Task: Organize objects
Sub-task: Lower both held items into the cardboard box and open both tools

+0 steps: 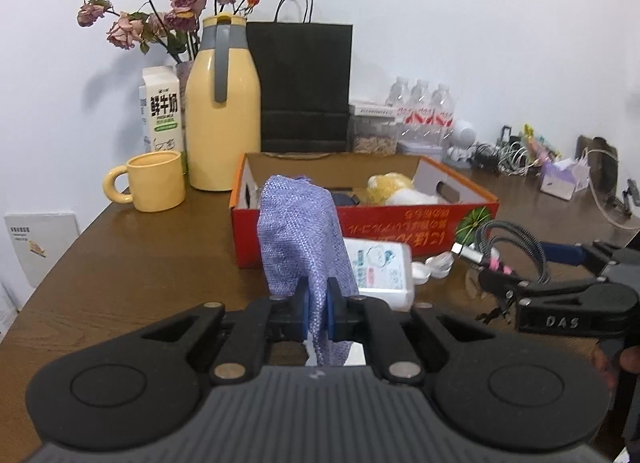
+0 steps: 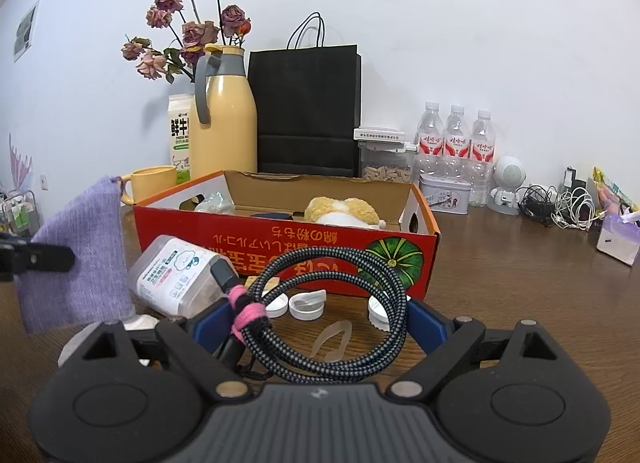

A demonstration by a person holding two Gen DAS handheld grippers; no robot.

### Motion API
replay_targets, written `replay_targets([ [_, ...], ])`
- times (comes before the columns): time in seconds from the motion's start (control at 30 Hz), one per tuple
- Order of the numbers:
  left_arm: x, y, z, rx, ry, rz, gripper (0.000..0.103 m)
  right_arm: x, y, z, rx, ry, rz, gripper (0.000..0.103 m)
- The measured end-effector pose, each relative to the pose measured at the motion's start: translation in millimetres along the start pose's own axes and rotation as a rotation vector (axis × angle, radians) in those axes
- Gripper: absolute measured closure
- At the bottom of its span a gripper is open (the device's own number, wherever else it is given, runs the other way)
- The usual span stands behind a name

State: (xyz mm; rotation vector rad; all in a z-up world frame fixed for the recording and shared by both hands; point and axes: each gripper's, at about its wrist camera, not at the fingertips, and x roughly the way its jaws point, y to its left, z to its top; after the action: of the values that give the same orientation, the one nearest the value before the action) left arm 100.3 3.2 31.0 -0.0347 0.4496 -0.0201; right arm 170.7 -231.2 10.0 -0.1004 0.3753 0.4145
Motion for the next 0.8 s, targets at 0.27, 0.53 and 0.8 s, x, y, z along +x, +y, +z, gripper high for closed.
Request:
replay_targets([
  [0.27,1,-3,15,0.017,-0.062,-0.030,0.095,0,6,3,-0.042,-0.010,0.002,0.012],
  [0.53,24,-6,52,0.021,-0.129,-0.032,0.095,10,17,33,-0.076,-0.059,0.030,0.011],
  [0.8,70,-2,90,-0.003,-0.159,-0.033,0.095,51,22,74,-0.088,-0.076,-0.013,0.011],
])
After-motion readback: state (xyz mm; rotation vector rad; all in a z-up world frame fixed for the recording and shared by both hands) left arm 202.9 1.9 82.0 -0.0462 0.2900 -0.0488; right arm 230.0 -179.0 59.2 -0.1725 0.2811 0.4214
